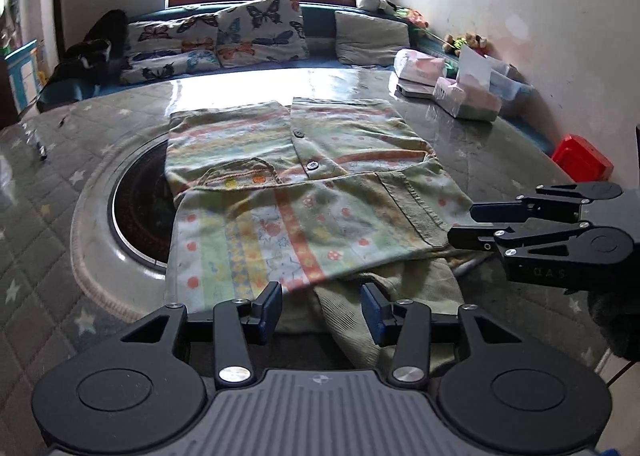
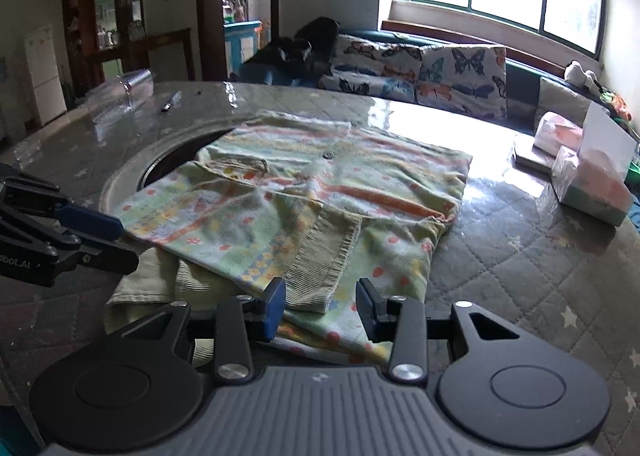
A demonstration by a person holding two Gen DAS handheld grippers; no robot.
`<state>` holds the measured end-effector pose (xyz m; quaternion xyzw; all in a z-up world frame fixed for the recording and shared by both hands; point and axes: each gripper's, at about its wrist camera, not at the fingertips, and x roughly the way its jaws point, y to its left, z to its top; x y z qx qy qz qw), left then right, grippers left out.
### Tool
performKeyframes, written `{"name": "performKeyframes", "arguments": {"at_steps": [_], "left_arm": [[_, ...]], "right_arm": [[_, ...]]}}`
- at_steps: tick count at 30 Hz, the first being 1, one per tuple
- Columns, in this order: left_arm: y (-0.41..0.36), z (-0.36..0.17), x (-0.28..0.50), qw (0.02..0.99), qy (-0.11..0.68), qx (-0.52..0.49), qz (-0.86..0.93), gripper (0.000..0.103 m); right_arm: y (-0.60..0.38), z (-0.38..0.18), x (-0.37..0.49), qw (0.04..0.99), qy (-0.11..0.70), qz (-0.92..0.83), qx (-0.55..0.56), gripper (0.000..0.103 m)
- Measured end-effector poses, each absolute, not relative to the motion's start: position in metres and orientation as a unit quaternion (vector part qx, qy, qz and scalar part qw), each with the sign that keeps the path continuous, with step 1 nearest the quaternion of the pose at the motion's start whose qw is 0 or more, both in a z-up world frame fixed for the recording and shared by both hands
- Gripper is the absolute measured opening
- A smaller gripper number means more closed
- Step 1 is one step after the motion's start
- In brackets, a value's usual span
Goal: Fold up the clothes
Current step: 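Grasp the hem with the left gripper and fold it up over the body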
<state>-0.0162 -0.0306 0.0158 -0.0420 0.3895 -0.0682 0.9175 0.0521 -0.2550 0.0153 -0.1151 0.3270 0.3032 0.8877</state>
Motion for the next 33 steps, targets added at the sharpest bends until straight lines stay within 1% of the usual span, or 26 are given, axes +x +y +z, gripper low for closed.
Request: {"name": "performKeyframes", "arguments": {"at_steps": [7,13,16,18,19,20,23,25,30,33], "left_arm": [[-0.044,0.012,-0.028,0.910,0.406,-0.065,-0.048,0.050],[-0.048,0.004,-0.027,0.903,0.418,-0.089,-0.052,0.048],[-0.043,0.004,-0.026,0.902,0.414,-0.102,-0.066,0.040],[-0.039,0.005,-0.025,0.902,0.412,-0.110,-0.076,0.030],[-0.037,0.005,-0.025,0.901,0.410,-0.114,-0.081,0.021],[-0.035,0.005,-0.025,0.901,0.409,-0.118,-0.085,0.014],[-0.029,0.005,-0.024,0.900,0.404,-0.130,-0.100,0.009],[-0.025,0.006,-0.023,0.899,0.401,-0.138,-0.109,0.008],[-0.013,0.022,-0.014,0.901,0.385,-0.156,-0.124,0.007],[-0.008,0.031,-0.005,0.899,0.381,-0.169,-0.133,0.007]], "right_arm": [[-0.260,0.018,0.046,0.883,0.308,0.335,-0.115,0.039],[-0.263,0.025,0.038,0.876,0.310,0.346,-0.129,0.039],[-0.264,0.028,0.033,0.874,0.314,0.343,-0.138,0.039],[-0.262,0.027,0.027,0.874,0.314,0.337,-0.153,0.039],[-0.261,0.026,0.024,0.874,0.315,0.335,-0.158,0.040],[-0.259,0.026,0.021,0.874,0.315,0.332,-0.163,0.040],[-0.255,0.024,0.012,0.873,0.316,0.325,-0.177,0.040],[-0.252,0.023,0.006,0.873,0.317,0.320,-0.188,0.041],[-0.244,0.020,-0.004,0.865,0.310,0.324,-0.224,0.050],[-0.239,0.017,-0.007,0.860,0.303,0.336,-0.237,0.050]]}}
